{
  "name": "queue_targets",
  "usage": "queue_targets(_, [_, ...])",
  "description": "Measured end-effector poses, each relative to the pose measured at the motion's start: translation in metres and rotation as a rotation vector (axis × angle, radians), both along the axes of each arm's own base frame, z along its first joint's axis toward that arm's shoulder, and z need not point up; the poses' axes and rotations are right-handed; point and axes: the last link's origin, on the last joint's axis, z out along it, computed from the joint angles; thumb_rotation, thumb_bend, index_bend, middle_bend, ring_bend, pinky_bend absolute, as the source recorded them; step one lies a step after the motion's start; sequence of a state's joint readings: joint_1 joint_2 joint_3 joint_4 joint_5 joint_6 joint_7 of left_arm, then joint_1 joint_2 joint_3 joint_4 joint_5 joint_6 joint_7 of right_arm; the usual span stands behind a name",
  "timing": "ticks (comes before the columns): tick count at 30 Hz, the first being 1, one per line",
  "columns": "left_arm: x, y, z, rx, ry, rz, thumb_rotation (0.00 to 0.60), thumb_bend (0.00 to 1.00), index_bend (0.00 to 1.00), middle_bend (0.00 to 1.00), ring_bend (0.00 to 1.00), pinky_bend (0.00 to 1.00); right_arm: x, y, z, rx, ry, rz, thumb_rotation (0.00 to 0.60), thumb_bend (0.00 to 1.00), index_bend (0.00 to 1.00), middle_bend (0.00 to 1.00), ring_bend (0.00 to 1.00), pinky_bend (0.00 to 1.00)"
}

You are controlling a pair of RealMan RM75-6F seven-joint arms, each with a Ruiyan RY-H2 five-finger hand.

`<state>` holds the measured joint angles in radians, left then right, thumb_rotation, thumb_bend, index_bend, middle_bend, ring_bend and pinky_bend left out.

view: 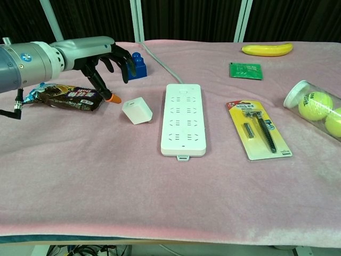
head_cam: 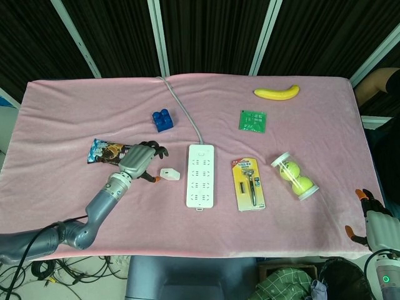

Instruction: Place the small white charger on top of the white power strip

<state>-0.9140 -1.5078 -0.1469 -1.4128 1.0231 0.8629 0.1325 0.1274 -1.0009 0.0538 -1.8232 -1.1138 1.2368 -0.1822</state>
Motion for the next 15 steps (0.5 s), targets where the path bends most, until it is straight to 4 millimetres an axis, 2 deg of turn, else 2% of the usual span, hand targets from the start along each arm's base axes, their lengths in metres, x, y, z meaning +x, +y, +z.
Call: queue_targets(15, [-0.007, 0.000, -0.021, -0.022, 0.019, 0.004, 0.600, 0.15, 0.39, 0.45, 0.20, 0.24, 0.000, 0.000, 0.000, 0.002, -0.001, -0.001, 0.600, 0.23, 0.03, 0.04, 0.14, 0.25])
